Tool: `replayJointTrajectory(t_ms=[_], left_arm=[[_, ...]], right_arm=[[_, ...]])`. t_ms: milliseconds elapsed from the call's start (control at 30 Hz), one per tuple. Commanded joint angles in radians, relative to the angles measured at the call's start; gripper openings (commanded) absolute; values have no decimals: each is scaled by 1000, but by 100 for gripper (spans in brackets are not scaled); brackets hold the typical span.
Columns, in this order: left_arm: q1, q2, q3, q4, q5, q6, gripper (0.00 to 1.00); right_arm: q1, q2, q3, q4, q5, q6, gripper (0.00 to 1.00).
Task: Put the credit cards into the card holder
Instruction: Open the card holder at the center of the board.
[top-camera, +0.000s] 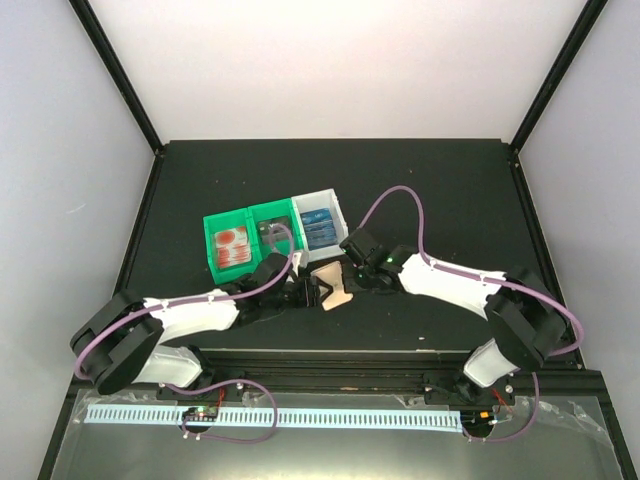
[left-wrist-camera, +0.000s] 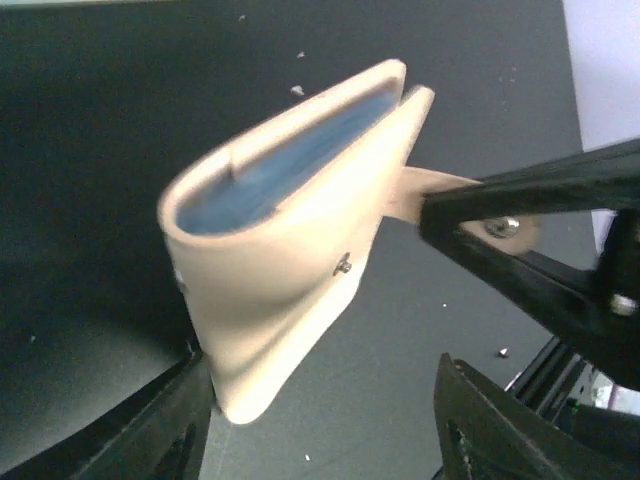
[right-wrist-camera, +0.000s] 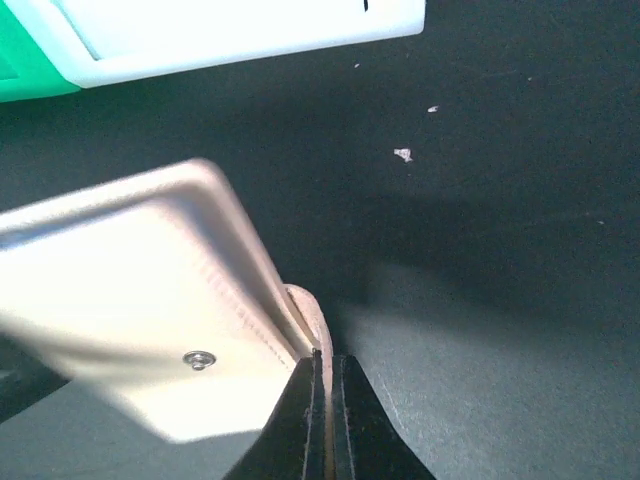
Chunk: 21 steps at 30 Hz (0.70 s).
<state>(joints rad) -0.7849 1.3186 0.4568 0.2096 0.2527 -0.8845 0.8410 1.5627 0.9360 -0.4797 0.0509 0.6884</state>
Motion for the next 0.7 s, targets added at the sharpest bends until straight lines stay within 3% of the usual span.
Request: replayJointTrajectory(t_ms=[0,300,667], left_arm=[[1,23,50,-53,-28,18,68],[4,20,61,-69,-34,33,98],[7,1,105,-79,-14,135,99]], right_arm=[[-3,-58,-7,-59,20,-35,1],[-2,-106,45,-170,-37,-70,1],[-3,-123,101,-181,-51,-98,1]])
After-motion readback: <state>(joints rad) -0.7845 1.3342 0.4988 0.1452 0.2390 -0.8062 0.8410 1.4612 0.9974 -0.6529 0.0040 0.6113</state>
